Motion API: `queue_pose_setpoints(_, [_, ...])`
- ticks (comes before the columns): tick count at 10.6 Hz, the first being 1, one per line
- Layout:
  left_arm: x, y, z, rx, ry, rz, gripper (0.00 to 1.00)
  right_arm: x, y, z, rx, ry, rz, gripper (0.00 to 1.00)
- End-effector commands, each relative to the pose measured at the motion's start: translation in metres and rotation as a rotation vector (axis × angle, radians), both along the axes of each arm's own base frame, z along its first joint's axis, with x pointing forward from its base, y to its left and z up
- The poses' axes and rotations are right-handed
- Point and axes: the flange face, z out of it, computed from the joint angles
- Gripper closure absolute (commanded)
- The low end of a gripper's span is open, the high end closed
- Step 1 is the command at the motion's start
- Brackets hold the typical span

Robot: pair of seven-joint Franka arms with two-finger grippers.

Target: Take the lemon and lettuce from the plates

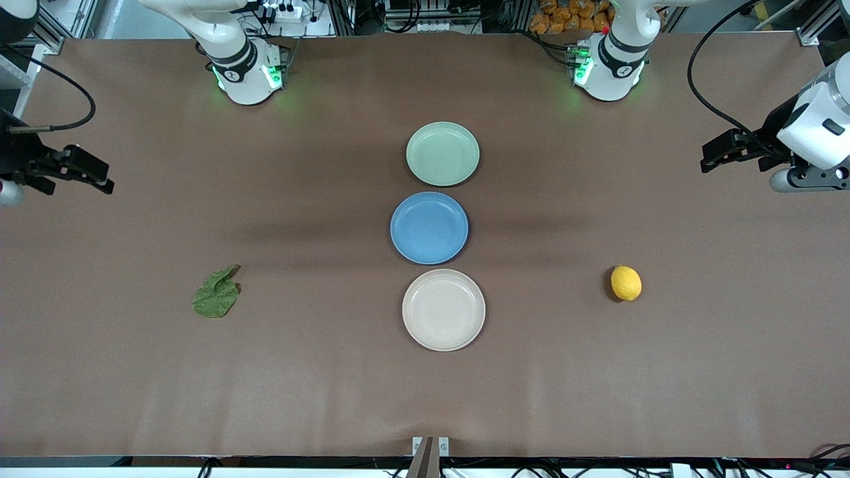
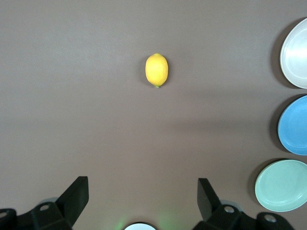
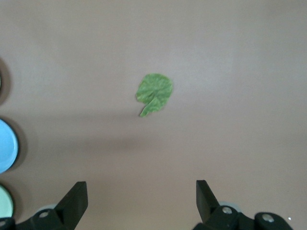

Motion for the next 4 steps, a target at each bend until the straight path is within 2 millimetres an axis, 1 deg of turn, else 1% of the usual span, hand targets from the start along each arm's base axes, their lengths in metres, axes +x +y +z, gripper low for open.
queue_pose_setpoints(1, [0.0002,-0.0010,0.0033,0.001,-0.003,-0.023,0.00,-0.0125,0.0095,0.0161,0.000,0.014,0.021,0.00])
queue_pose_setpoints(4, [-0.0001,-0.0028,0.0026,0.000,-0.001,-0.026,0.00,-0.0163,0.0088,0.0228,0.015,0.002,0.017,0.00])
